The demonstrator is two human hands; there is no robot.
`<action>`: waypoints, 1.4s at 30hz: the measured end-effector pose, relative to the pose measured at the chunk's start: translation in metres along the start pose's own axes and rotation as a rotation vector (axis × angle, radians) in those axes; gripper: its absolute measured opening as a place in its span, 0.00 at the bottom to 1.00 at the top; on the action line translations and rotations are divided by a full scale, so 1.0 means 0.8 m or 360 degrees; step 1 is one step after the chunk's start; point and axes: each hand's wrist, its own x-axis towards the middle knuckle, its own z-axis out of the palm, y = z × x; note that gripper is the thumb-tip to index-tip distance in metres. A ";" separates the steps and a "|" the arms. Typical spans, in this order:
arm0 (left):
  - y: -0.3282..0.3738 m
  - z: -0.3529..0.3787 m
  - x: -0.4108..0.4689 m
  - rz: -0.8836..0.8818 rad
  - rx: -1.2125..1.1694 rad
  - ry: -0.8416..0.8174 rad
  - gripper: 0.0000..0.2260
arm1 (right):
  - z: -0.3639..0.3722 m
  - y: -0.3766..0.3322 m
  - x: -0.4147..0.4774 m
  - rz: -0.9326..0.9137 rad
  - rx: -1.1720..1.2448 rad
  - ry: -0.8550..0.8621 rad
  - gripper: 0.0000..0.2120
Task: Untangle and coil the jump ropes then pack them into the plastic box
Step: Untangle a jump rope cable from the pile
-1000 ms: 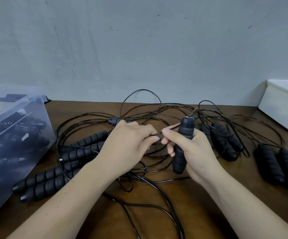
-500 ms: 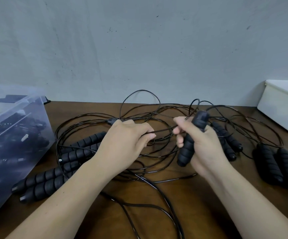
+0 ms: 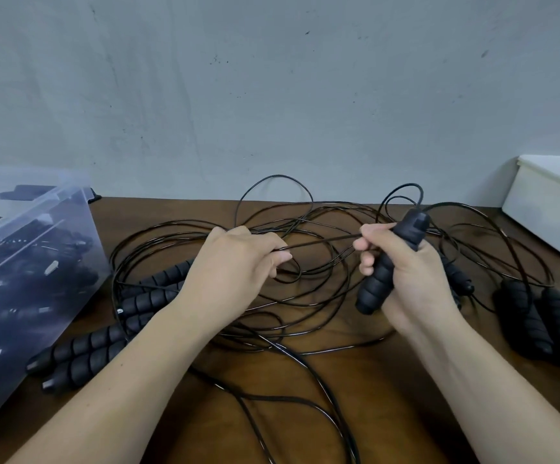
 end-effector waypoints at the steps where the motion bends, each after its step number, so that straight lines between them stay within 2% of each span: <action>1: 0.001 0.000 0.000 0.0007 -0.0005 0.0014 0.11 | -0.001 0.000 0.001 0.0008 0.0030 0.0000 0.02; 6: 0.011 0.006 -0.004 0.0096 -0.0024 0.0022 0.13 | 0.012 0.015 -0.009 0.0087 -0.0029 -0.0166 0.06; 11: 0.020 0.013 -0.008 0.0221 0.0036 0.0052 0.16 | 0.022 0.031 -0.024 0.0102 -0.0285 -0.0352 0.04; 16: 0.015 0.010 -0.005 0.0156 0.0018 0.0022 0.18 | 0.017 0.017 -0.017 0.0061 -0.0208 -0.0237 0.02; 22: 0.009 0.001 -0.003 0.0073 -0.0024 0.0007 0.10 | 0.002 -0.006 -0.001 -0.0026 -0.0074 -0.0053 0.05; 25: 0.004 -0.003 -0.002 0.0023 -0.0050 0.0006 0.13 | 0.000 -0.007 0.002 -0.0028 -0.0028 -0.0008 0.06; 32: 0.013 0.005 -0.006 0.0125 -0.0051 0.0030 0.15 | 0.010 0.006 -0.005 0.0109 -0.0043 -0.0210 0.08; 36: 0.023 0.014 -0.010 0.0260 0.0009 0.0036 0.17 | 0.020 0.027 -0.020 0.0122 -0.0277 -0.0383 0.02; 42: 0.014 0.010 -0.007 0.0209 0.0029 0.0038 0.17 | 0.016 0.016 -0.015 0.0030 -0.0243 -0.0274 0.02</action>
